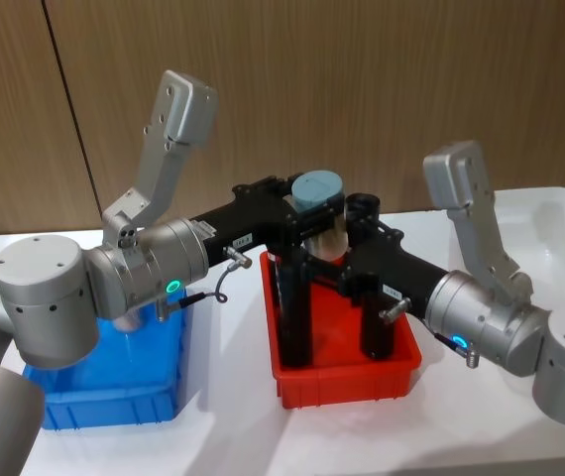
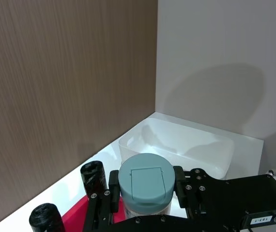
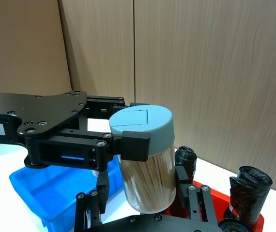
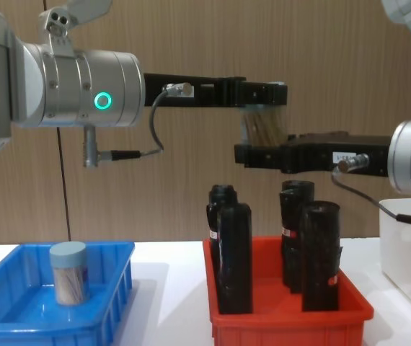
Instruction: Pick the cotton swabs from the blue box and place them into the white box.
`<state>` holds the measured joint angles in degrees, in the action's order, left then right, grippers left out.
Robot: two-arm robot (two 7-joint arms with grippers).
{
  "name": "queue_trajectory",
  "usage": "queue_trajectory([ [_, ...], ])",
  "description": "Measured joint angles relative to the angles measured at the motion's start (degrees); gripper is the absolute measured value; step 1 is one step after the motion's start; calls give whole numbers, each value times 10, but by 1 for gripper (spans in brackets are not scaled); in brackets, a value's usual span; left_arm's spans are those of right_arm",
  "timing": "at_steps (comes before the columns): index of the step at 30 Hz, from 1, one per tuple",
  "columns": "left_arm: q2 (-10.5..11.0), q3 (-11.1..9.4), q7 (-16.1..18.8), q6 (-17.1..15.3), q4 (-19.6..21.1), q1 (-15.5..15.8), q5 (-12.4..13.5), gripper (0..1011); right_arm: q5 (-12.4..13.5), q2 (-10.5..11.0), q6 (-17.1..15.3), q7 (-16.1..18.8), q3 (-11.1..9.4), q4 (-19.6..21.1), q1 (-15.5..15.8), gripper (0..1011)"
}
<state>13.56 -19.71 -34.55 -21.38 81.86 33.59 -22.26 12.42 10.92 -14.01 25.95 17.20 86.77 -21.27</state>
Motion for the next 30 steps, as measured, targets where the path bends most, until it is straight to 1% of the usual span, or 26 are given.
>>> queue_trajectory([
  [1,0,0,0,0,0,0,0,665,0,0,0,0,0,-1,0,863],
  [3,0,0,0,0,0,0,0,665,0,-1,1,1,1,-1,-2,813],
  [4,0,0,0,0,0,0,0,665,0,-1,1,1,1,-1,-2,813],
  [5,0,0,0,0,0,0,0,665,0,-1,2,1,1,-2,-3,753],
  [6,0,0,0,0,0,0,0,665,0,-1,2,1,1,-2,-3,734],
  [7,0,0,0,0,0,0,0,665,0,-2,2,1,2,-2,-3,681],
  [9,0,0,0,0,0,0,0,665,0,-2,3,1,2,-2,-4,645],
  [21,0,0,0,1,0,0,0,665,3,-2,5,-3,4,-3,-6,640],
  [26,0,-1,0,0,0,0,0,748,4,-3,8,-3,5,-3,-7,640],
  [27,0,-1,0,0,0,0,0,748,4,-3,8,-3,5,-2,-7,640],
  [28,0,-1,0,0,0,0,0,817,4,-3,8,-4,5,-2,-7,639],
  [29,0,-1,0,0,0,0,0,831,5,-3,9,-5,6,-2,-7,640],
  [30,0,-1,0,0,0,0,0,882,5,-3,9,-6,6,-2,-7,640],
])
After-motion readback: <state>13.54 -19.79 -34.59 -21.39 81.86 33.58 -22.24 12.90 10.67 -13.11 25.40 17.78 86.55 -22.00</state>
